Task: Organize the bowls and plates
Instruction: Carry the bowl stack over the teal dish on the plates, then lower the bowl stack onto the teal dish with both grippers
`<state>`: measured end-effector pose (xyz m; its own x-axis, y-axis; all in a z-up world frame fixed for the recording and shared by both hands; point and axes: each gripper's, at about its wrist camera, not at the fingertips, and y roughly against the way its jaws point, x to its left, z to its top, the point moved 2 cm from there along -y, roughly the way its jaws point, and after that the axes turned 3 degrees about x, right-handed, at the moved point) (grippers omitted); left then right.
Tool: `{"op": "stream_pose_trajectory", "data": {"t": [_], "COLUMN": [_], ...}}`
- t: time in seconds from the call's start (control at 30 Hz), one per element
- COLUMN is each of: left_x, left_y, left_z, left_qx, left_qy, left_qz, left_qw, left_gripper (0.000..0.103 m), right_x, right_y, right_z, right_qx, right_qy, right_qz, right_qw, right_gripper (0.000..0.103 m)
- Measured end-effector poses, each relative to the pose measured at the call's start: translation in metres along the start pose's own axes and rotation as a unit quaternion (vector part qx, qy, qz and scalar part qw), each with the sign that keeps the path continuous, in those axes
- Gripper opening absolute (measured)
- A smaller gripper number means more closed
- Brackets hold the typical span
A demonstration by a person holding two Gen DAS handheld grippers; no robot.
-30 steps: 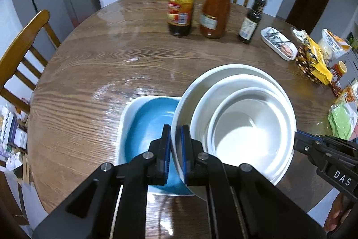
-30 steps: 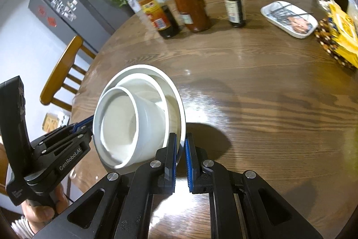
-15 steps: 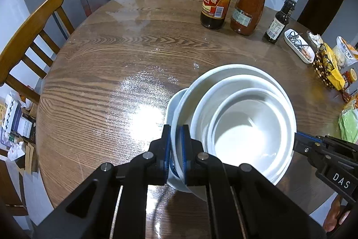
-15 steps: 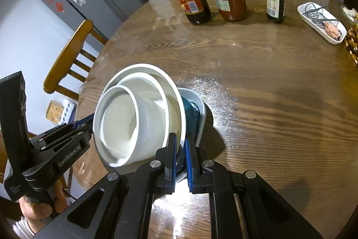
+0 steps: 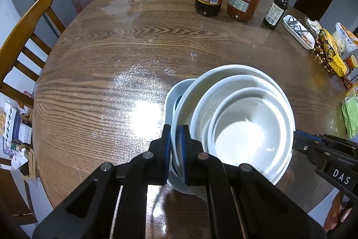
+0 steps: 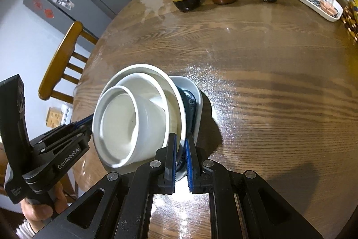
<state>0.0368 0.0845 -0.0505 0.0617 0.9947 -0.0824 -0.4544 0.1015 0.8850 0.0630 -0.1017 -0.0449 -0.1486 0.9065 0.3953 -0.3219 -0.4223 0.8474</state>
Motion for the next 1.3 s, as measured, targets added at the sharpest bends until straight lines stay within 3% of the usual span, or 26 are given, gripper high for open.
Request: {"op": "stream_pose_trajectory", "data": {"t": [0.3,1.3], "left_x": [-0.002,-0.015], "left_y": [-0.010,-0.033], "left_z": [0.024,0.081], "left_qx": [0.009,-0.012], "left_qy": [-0.011,-0.013], "left_qz": [-0.003,0.003], "left_qw": [0.9999,0.9998], "left_gripper": [0.005,0.005], "right_x": [-0.011,-0.029], "right_y": [-0.005,-0.007], "right_z": [0.020,0.079], "right_qx": [0.005,-0.040], "right_qy": [-0.036,-0.041], "right_qz": [0.008,-0.030], "right_qw": [0.999,0.998], "right_gripper": [0.012,0.012]}}
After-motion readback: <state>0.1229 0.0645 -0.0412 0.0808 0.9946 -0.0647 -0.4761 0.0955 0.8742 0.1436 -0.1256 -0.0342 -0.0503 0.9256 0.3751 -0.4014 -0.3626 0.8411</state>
